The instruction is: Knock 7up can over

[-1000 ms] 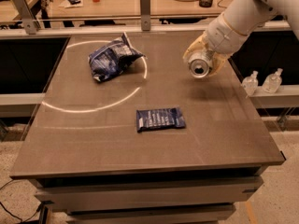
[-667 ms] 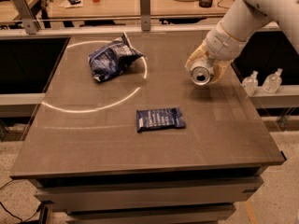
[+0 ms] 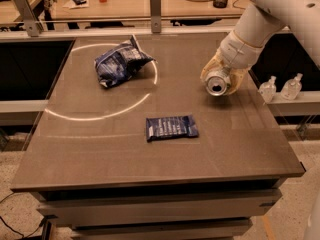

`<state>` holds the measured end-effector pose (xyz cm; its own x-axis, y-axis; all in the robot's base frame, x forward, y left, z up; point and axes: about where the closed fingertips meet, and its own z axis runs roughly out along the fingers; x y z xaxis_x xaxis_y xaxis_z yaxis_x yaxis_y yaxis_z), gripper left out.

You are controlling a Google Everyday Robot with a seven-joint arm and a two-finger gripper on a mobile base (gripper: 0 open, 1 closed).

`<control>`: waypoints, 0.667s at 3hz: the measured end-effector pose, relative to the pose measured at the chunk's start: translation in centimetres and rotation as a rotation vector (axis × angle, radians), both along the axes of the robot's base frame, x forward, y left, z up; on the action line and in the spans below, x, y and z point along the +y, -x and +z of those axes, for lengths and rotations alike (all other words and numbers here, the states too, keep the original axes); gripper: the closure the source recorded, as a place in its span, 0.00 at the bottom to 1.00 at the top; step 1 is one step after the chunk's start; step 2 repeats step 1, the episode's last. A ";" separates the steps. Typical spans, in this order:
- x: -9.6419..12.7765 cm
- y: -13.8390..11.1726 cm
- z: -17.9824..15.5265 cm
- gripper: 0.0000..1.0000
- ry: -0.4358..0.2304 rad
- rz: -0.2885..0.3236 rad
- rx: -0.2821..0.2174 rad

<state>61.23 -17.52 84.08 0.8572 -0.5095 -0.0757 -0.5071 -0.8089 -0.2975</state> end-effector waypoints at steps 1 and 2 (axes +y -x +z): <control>0.2 -0.3 -0.2 0.82 -0.005 -0.001 -0.007; 0.2 -0.3 -0.2 0.82 -0.005 -0.001 -0.007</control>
Offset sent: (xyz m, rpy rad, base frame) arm 0.0000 0.0000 0.0000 0.0000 0.0000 0.0000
